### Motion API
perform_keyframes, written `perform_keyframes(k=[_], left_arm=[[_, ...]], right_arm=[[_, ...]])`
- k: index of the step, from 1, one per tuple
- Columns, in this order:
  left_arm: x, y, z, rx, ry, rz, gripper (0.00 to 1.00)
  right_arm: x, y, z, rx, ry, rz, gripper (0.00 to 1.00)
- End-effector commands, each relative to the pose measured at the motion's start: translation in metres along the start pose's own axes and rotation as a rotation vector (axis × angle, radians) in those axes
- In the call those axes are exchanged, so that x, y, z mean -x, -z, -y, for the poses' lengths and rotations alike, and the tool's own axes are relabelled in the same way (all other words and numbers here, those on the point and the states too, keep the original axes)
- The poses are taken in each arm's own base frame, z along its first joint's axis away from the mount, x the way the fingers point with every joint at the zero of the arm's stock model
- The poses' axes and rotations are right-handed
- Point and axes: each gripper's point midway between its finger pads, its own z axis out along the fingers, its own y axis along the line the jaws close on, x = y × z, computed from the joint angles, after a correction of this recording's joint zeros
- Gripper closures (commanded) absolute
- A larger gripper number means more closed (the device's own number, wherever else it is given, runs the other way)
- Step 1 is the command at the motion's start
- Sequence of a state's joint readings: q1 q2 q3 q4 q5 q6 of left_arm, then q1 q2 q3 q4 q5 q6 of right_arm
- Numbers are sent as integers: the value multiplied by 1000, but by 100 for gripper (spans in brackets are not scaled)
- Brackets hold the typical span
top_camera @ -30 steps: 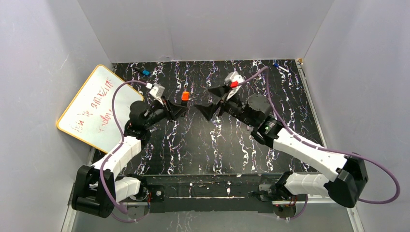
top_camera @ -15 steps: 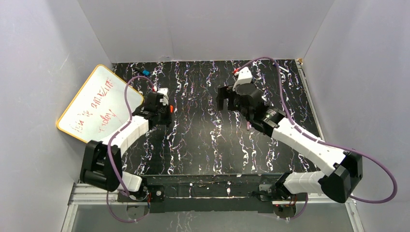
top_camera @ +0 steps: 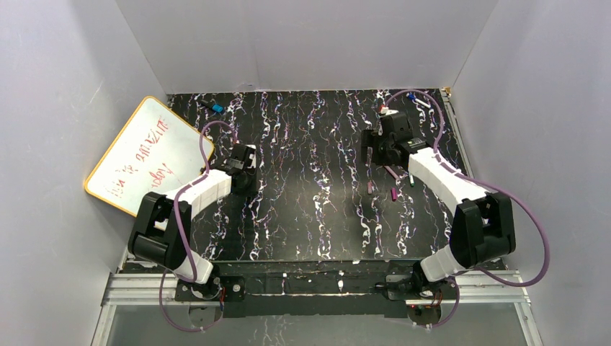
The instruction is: Insert the pens into the pen caps
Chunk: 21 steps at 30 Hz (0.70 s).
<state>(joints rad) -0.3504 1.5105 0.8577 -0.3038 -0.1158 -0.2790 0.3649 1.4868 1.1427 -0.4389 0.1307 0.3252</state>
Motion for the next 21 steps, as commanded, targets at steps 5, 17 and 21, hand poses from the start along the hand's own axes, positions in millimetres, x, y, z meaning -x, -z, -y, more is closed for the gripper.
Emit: perform_keyframes(k=[5,17,21], left_arm=[[15,9,5,-14,8,35,71],[26,10,22,-105,-16,51,54],[30,14,23,-113,-21,66,54]], right_arm=[[-8,-34,41,-20,-39,-29,21],[13,-65,73,-111,26,31,46],[13,-73,79,-128,39,18,49]])
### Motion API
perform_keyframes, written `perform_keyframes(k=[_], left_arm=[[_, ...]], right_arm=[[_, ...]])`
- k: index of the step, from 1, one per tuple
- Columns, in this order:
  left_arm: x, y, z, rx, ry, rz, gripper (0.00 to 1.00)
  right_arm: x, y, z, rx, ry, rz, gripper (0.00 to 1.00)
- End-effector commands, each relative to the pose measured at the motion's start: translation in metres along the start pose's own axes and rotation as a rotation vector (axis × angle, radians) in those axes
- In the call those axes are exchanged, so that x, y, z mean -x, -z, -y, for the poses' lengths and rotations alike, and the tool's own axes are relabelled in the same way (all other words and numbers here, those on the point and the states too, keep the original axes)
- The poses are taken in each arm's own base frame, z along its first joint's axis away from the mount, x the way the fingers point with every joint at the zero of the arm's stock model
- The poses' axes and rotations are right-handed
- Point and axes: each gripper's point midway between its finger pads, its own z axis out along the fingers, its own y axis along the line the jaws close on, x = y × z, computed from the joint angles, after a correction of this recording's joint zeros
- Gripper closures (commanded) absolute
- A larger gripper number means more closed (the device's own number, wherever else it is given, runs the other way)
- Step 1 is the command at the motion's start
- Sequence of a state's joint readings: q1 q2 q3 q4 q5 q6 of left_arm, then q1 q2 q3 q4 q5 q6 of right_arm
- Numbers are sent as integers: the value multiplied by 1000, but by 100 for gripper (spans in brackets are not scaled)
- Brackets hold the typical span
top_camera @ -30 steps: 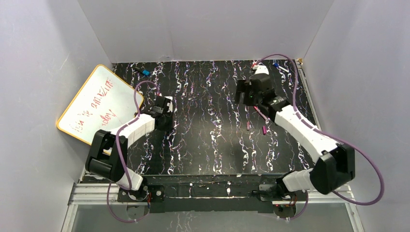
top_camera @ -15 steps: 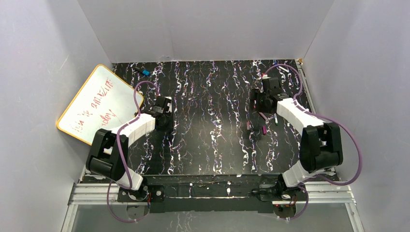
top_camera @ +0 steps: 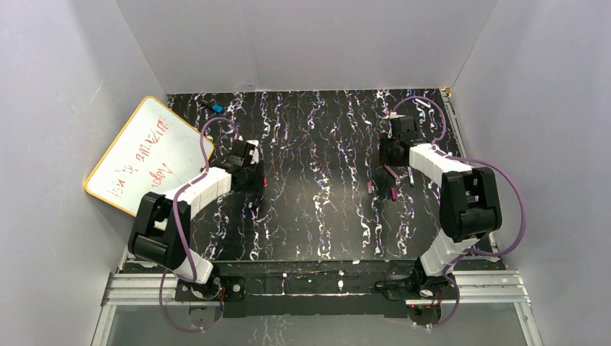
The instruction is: Insert the pens into the pen caps
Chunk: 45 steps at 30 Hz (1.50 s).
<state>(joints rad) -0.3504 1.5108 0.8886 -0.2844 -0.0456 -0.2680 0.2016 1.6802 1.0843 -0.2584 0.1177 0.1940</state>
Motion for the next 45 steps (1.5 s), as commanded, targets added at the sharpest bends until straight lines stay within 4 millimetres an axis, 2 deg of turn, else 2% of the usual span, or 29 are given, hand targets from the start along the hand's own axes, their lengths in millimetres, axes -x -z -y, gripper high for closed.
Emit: perform_keyframes(k=[1,12,18,28,40,45], left_arm=[[17,10,9,-36,-16,42,53],[23,19,9,-44,-37,66,56],[28,24,9,-39,-35,81,53],[31,27,11,-52,-37,89,54],[31,31,10,-52,-45,94,54],[31,32,11,-58,-45,94,54]], right_arm=[[27,-7,6,-24,25,66,49],[16,-22,10,-22,40,33,51],[10,-31,11,-23,45,9,54],[-7,-36,13,-25,51,-26,62],[-14,-45,9,-1,59,-59,67],[-17,-47,9,1,60,-65,74]])
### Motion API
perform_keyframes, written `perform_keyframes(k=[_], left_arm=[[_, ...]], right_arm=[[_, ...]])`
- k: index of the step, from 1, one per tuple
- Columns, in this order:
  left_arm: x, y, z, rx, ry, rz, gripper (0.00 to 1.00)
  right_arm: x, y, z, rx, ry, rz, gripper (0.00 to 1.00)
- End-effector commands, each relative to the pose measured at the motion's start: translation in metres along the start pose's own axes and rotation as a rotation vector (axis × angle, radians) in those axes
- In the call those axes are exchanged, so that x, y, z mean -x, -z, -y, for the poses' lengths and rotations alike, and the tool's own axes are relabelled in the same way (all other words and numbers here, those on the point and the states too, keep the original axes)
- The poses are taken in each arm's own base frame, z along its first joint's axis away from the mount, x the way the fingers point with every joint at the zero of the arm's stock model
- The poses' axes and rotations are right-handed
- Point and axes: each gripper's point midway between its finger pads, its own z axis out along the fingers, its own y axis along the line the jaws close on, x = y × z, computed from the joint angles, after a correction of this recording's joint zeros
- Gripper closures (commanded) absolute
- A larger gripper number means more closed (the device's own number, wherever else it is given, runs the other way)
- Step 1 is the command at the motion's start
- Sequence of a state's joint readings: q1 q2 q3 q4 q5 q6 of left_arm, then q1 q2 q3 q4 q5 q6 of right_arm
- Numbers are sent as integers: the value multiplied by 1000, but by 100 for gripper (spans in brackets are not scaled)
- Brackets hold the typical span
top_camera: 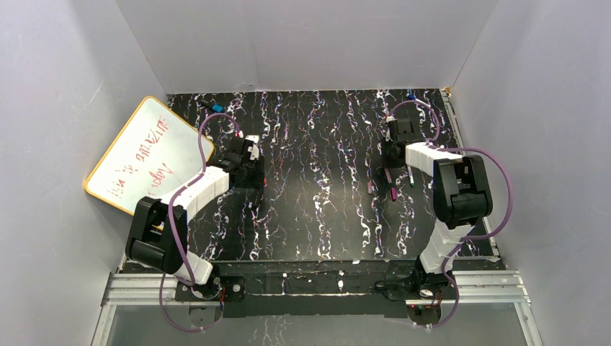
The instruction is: Insert the pens into the pen caps
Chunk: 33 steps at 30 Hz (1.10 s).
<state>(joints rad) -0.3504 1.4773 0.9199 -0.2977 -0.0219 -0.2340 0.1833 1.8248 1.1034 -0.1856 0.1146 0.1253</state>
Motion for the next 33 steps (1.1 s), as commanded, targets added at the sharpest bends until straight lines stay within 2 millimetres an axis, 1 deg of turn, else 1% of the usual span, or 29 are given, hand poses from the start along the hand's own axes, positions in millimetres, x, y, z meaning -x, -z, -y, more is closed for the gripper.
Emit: perform_keyframes(k=[1,5,6,8,9,11,15,17,19,22,25,26,27,30,33], left_arm=[[17,18,6,-24,-12,53,54],[21,21,8,-36,-6,64,54],[21,21,13,-65,-1,63,54],[23,22,23,-134,17,71,55],[24,23,34,-206,25,81,55],[28,28,54,-337,40,127,54],[44,48,95,-605,79,275,55],[52,62,111,-732,100,376,55],[58,73,123,-822,115,460,55],[59,76,143,-900,105,489,55],[59,78,163,-973,103,512,55],[62,82,168,-1014,115,533,55],[71,94,173,-1072,126,581,55],[81,111,183,-1206,180,620,55],[87,120,188,-1292,219,634,55]], right_arm=[[-2,-6,-2,17,4,-12,77],[4,-5,-4,22,-12,3,89],[7,-3,-5,26,-21,14,90],[21,7,-10,55,-43,64,91],[30,15,-16,83,-53,99,91],[52,37,-25,135,-79,183,91],[95,94,-46,221,-102,323,92],[109,124,-65,279,-97,379,92],[117,153,-92,348,-81,427,93],[116,186,-134,443,-75,465,93],[107,212,-176,520,-65,472,93],[103,218,-185,531,-57,472,93],[100,224,-195,541,-52,476,93],[90,239,-219,576,-26,485,93],[82,248,-235,595,-3,491,93]])
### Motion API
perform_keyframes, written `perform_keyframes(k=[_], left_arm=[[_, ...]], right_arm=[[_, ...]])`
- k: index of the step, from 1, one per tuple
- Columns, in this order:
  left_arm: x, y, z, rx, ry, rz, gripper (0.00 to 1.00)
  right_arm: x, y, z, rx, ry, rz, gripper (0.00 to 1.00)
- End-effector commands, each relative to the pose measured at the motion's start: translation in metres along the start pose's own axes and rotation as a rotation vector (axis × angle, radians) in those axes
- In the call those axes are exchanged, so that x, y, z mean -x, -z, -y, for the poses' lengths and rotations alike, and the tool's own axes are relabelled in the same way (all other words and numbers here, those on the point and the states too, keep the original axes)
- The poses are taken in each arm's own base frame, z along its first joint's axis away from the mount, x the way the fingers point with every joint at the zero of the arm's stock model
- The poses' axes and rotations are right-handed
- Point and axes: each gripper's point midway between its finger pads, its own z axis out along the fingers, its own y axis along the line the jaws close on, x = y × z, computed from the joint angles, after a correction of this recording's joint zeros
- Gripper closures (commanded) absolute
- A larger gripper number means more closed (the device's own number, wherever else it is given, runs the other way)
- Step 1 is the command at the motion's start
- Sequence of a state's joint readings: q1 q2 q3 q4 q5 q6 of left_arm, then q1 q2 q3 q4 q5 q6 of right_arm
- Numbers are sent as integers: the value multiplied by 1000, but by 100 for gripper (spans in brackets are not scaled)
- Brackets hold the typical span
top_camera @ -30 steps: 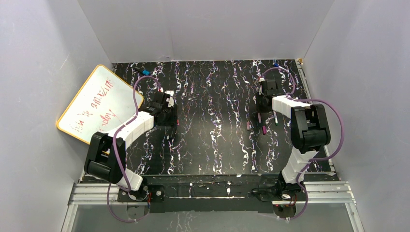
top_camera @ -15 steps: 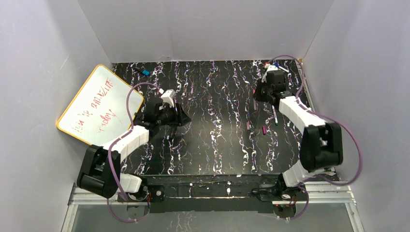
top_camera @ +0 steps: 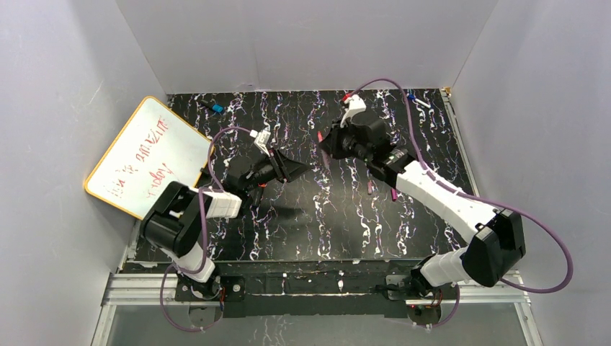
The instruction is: Insert the pens into the pen caps
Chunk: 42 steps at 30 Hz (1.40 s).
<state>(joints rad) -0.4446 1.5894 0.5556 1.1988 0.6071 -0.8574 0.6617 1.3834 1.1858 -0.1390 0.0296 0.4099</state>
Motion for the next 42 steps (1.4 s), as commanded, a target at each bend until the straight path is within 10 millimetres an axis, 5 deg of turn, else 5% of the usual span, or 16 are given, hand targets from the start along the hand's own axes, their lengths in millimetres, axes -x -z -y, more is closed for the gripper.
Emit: perform_keyframes(k=[1,11,34,42], left_arm=[[32,-1,53,-250,11,126,55],[36,-1,65,-311,24,128,54],[38,-9,84,-386,21,129,54],[40,-13,82,-383,13,150,75]], right_arm=[[20,10,-27,11,-8,77,93],[8,7,-58,48,37,60,94],[10,-1,-69,79,34,84,94],[5,0,-68,76,31,77,94]])
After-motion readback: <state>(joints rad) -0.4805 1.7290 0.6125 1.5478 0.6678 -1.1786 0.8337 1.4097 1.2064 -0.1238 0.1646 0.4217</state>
